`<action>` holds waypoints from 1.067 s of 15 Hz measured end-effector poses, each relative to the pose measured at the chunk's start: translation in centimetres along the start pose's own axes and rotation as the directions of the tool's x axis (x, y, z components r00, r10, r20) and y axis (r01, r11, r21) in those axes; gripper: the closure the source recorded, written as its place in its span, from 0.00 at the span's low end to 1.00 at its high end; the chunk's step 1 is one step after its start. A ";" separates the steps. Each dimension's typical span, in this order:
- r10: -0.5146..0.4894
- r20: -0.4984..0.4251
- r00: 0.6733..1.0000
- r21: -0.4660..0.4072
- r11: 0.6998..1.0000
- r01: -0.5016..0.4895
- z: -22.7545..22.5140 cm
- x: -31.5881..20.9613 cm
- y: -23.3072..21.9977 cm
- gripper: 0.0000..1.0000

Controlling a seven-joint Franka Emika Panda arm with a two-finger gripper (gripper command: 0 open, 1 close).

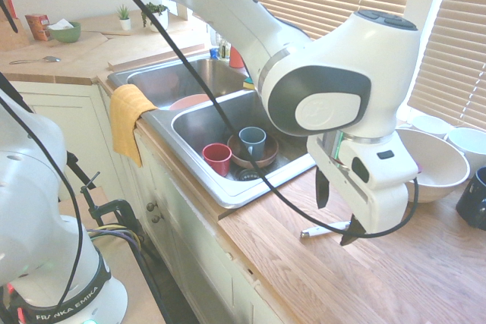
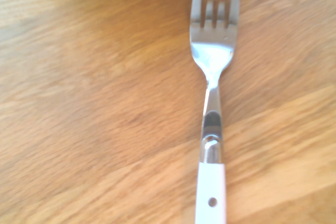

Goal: Put the fork into the sink

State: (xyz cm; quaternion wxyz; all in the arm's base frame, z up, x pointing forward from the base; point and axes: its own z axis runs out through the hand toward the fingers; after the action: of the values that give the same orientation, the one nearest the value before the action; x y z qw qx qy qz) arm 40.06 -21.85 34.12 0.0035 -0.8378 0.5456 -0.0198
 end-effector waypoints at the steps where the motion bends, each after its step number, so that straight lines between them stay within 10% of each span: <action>1: -0.001 0.001 1.000 -0.001 1.000 0.001 0.5 0.0 -0.2 0.00; 2: -0.002 0.003 1.000 -0.002 1.000 0.002 0.8 0.0 -0.3 0.00; 3: -0.003 0.003 1.000 -0.001 1.000 0.003 1.1 -0.1 -0.5 1.00; 16: -0.020 0.002 1.000 -0.003 1.000 0.020 2.7 -0.3 -1.7 1.00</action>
State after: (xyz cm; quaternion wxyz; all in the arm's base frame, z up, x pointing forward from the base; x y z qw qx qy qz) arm 41.61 -20.95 31.50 0.0027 -0.8432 0.5373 -0.0181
